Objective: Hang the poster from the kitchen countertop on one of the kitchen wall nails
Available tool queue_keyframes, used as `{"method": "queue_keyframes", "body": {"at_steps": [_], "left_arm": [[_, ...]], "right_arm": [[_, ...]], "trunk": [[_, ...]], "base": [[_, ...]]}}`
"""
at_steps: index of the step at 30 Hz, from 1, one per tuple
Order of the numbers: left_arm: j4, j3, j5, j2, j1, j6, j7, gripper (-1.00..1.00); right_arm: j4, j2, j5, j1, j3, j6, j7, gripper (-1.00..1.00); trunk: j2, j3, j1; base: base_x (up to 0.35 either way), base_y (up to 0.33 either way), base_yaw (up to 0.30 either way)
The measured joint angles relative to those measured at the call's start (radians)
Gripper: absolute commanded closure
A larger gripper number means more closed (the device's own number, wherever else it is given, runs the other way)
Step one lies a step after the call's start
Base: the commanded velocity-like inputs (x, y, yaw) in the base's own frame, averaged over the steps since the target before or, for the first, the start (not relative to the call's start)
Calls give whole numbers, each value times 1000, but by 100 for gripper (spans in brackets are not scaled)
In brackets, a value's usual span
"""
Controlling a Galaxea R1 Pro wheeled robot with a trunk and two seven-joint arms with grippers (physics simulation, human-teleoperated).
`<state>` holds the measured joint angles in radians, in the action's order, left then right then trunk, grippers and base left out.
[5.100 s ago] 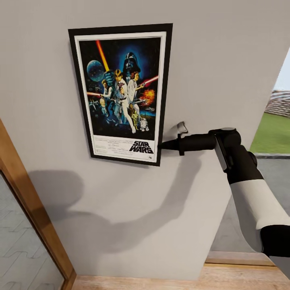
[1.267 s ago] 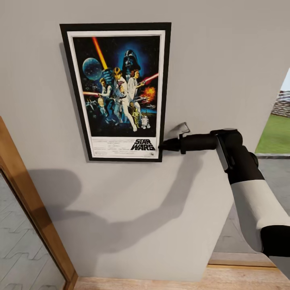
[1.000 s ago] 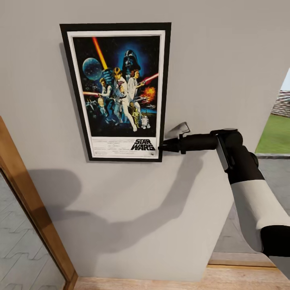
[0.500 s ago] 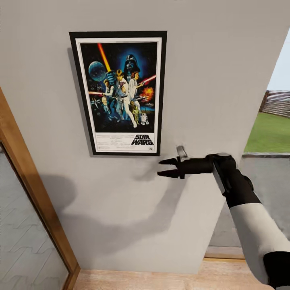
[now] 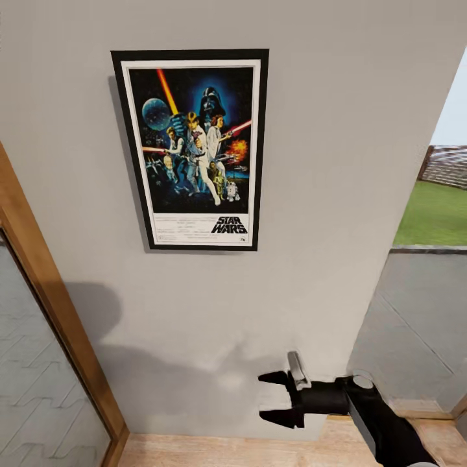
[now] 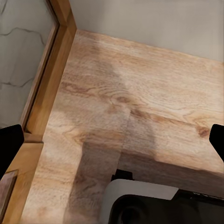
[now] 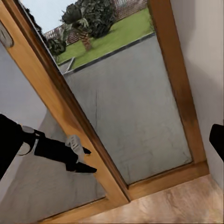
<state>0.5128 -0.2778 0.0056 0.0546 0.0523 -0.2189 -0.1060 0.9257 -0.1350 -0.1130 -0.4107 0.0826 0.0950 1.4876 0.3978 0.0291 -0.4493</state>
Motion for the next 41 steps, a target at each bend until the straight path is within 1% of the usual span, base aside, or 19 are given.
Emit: {"method": "queue_keyframes", "body": {"at_steps": [2, 4, 5, 6, 8, 11, 12, 13, 14, 16, 21, 22, 25, 28, 29, 33, 37, 41], "left_arm": [[0, 0, 0, 0, 0, 0, 0, -100], [0, 0, 0, 0, 0, 0, 0, -100], [0, 1, 0, 0, 0, 0, 0, -100], [0, 1, 0, 0, 0, 0, 0, -100], [0, 1, 0, 0, 0, 0, 0, -100], [-1, 1, -2, 0, 0, 0, 0, -100], [-1, 1, -3, 0, 0, 1, 0, -100], [-1, 2, -3, 0, 0, 1, 1, -100], [-2, 2, -4, -1, 0, 2, 2, -100], [-9, 3, -6, -1, 0, 3, 2, -100], [-67, 12, -7, -1, 0, 3, 4, -100], [-88, 15, -8, -1, 0, 3, 5, -100], [-107, 17, -8, -1, 0, 3, 4, -100], [-117, 18, -9, -1, 0, 3, 5, -100], [-121, 19, -9, -2, 0, 3, 5, -100], [-126, 19, -10, -1, 0, 3, 4, -100], [-127, 21, -10, -1, 0, 3, 4, -100], [-128, 23, -20, -3, 0, 4, 4, -100]], "right_arm": [[-85, -2, -3, 21, -1, -49, -2, -100], [-197, -12, -3, 34, -2, -87, -12, -100], [-316, -26, -3, 43, -3, -125, -38, -100], [-402, -33, -4, 46, -4, -149, -61, -100], [-533, -44, -6, 50, -3, -201, -120, -100], [-692, -54, -5, 54, -1, -287, -240, -100], [-770, -56, -4, 56, 4, -321, -337, -100], [-808, -57, -4, 56, 2, -333, -391, -100], [-865, -56, -3, 57, 7, -349, -496, -100], [-931, -52, -4, 61, 5, -366, -707, -100], [-960, -47, -4, 84, 5, -371, -952, -100], [-965, -42, -4, 92, 6, -372, -1038, -100], [-969, -36, -4, 102, 5, -373, -1157, -100], [-971, -34, -4, 107, 6, -372, -1249, -100], [-972, -33, -4, 109, 6, -373, -1289, -100], [-973, -29, -5, 112, 6, -373, -1353, -100], [-973, -24, -5, 112, 6, -373, -1361, -100], [-973, -23, -5, 112, 6, -373, -1363, -100]], "trunk": [[0, 0, 0], [0, 0, 0], [0, 0, 0], [0, 0, 0], [0, 0, 0], [0, 0, 0], [0, 0, 0], [0, 0, 0], [0, 0, 0], [0, 0, 0], [0, 0, 0], [0, 0, 0], [0, 0, 0], [0, 0, 0], [0, 0, 0], [0, 0, 0], [0, 0, 0], [0, 0, 0]], "base": [[0, 0, 0], [0, 0, 0], [0, 0, 0], [0, 0, 0], [0, 0, 0], [0, 0, 0], [0, 0, 0], [0, 0, 0], [0, 0, 0], [0, 0, 0], [0, 0, 0], [0, 0, 0], [0, 0, 0], [0, 0, 0], [0, 0, 0], [0, 0, 0], [0, 0, 0], [0, 0, 0]]}}
